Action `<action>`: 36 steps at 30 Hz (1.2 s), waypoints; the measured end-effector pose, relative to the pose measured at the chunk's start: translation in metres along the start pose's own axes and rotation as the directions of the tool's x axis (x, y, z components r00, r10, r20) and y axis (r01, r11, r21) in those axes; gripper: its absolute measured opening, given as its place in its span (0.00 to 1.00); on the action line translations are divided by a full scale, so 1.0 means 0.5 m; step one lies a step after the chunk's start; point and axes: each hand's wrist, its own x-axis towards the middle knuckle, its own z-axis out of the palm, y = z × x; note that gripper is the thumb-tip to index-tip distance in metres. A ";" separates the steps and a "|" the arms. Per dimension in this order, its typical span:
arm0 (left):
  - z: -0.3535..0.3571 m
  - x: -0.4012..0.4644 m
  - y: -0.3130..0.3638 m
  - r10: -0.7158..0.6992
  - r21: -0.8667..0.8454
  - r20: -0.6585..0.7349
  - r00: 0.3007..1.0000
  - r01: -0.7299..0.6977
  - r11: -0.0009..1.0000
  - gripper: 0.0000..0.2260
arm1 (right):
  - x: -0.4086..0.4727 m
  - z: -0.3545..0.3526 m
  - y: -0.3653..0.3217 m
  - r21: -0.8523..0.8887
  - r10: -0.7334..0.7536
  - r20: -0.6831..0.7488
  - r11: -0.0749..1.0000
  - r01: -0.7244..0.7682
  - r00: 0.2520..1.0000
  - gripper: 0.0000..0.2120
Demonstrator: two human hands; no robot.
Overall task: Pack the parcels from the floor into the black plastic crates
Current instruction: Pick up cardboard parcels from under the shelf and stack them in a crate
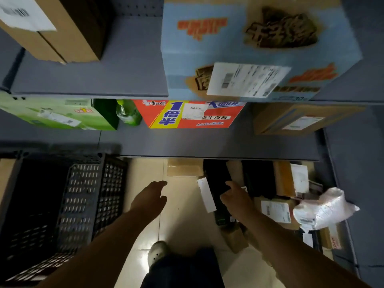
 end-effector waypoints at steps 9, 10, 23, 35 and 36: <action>0.197 0.282 -0.168 -0.048 0.016 0.019 0.999 0.047 0.999 0.22 | 0.340 0.216 0.090 0.056 0.020 0.012 0.998 -0.020 1.000 0.20; 0.217 0.309 -0.185 -0.057 0.013 0.026 0.998 0.057 0.998 0.23 | 0.372 0.238 0.101 0.072 0.015 0.008 0.997 -0.016 1.000 0.22; 0.335 0.491 -0.267 -0.124 -0.043 0.080 0.989 0.128 0.991 0.32 | 0.577 0.382 0.174 0.300 0.011 0.012 0.954 -0.014 1.000 0.40; 0.209 0.284 -0.249 -0.212 -0.235 -0.031 0.977 0.199 0.951 0.23 | 0.366 0.328 0.098 0.375 -0.019 0.107 0.927 -0.022 0.994 0.23; 0.189 0.259 -0.239 -0.215 -0.272 -0.054 0.975 0.193 0.943 0.23 | 0.330 0.310 0.079 0.395 -0.026 0.117 0.918 -0.022 0.993 0.23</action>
